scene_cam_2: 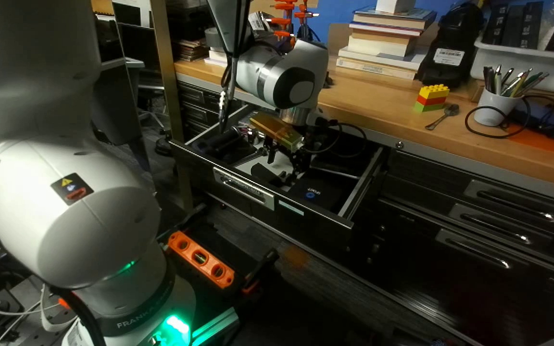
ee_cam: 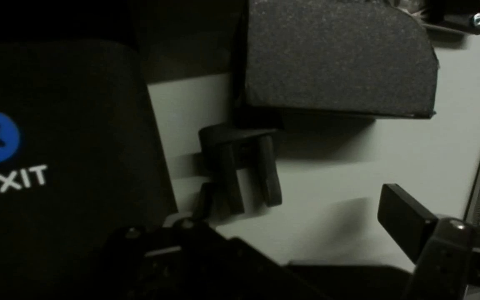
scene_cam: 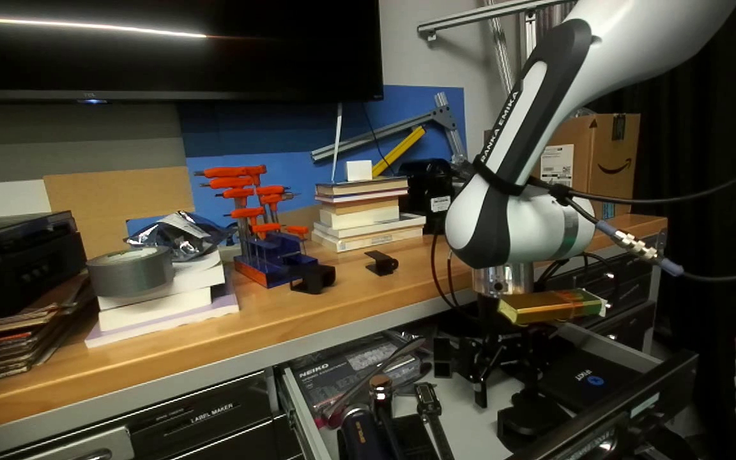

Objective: Open the topmost drawer, remove some things from it and put them on the table

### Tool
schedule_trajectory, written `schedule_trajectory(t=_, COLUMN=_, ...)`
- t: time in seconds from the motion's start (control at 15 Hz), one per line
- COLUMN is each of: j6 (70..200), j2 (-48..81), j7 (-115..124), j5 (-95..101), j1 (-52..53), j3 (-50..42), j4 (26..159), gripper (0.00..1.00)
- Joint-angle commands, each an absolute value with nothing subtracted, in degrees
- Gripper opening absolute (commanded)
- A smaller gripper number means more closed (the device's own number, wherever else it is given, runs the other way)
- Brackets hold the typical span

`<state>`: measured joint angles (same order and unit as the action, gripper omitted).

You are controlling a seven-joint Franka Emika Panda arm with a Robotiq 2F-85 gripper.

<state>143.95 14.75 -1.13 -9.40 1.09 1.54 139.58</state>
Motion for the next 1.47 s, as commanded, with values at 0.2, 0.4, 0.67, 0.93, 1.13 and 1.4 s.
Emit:
schedule_trajectory(t=0.2, j6=146.20, j2=13.81, j7=-2.41, j5=-9.98, j1=-0.06, j3=2.09, j4=141.31, gripper=1.00)
schedule_trajectory(t=0.4, j6=146.89, j2=13.81, j7=-2.30, j5=-9.76, j1=0.02, j3=2.07, j4=141.50, gripper=0.68)
schedule_trajectory(t=0.67, j6=147.52, j2=13.66, j7=-1.83, j5=-9.23, j1=0.06, j3=1.79, j4=141.64, gripper=0.36)
schedule_trajectory(t=0.93, j6=147.06, j2=13.55, j7=0.02, j5=-8.65, j1=0.18, j3=1.35, j4=141.40, gripper=0.07)
schedule_trajectory(t=1.13, j6=145.76, j2=13.03, j7=4.98, j5=-8.27, j1=1.06, j3=0.80, j4=140.44, gripper=0.11)
schedule_trajectory(t=1.4, j6=142.71, j2=11.53, j7=12.58, j5=-6.49, j1=2.85, j3=0.45, j4=137.69, gripper=0.11)
